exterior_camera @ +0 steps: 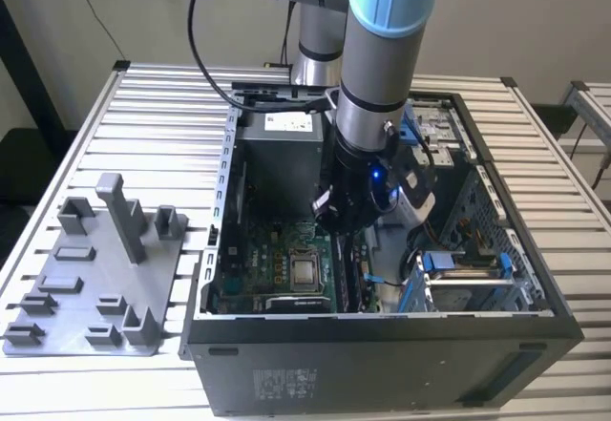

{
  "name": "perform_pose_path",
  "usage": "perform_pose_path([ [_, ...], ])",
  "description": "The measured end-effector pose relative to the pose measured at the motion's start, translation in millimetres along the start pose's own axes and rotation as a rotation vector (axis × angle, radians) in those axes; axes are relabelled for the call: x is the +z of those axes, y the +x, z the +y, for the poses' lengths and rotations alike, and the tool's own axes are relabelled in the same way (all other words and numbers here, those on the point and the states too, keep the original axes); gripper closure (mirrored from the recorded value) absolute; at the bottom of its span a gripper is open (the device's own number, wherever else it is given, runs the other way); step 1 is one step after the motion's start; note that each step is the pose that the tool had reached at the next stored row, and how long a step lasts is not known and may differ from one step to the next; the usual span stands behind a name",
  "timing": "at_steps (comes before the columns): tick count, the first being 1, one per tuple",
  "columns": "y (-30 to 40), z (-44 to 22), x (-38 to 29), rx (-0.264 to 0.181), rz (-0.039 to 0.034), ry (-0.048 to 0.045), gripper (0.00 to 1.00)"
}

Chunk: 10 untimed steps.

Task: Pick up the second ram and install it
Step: 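Press down the second ram until it locks into place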

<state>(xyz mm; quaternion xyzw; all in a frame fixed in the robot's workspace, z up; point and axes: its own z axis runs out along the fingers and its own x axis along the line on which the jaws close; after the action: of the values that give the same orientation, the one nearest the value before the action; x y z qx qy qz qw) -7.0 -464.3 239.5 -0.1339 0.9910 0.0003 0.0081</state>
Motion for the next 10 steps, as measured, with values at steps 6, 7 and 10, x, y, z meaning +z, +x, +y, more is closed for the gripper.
perform_pose_path([
  [6,0.5,0.2,0.0,-0.06,-0.0001,-0.0009,0.89],
  [7,0.6,0.2,0.0,-0.066,-0.0001,-0.001,0.89],
  [10,0.7,0.4,0.1,-0.092,-0.0002,-0.0016,0.89],
])
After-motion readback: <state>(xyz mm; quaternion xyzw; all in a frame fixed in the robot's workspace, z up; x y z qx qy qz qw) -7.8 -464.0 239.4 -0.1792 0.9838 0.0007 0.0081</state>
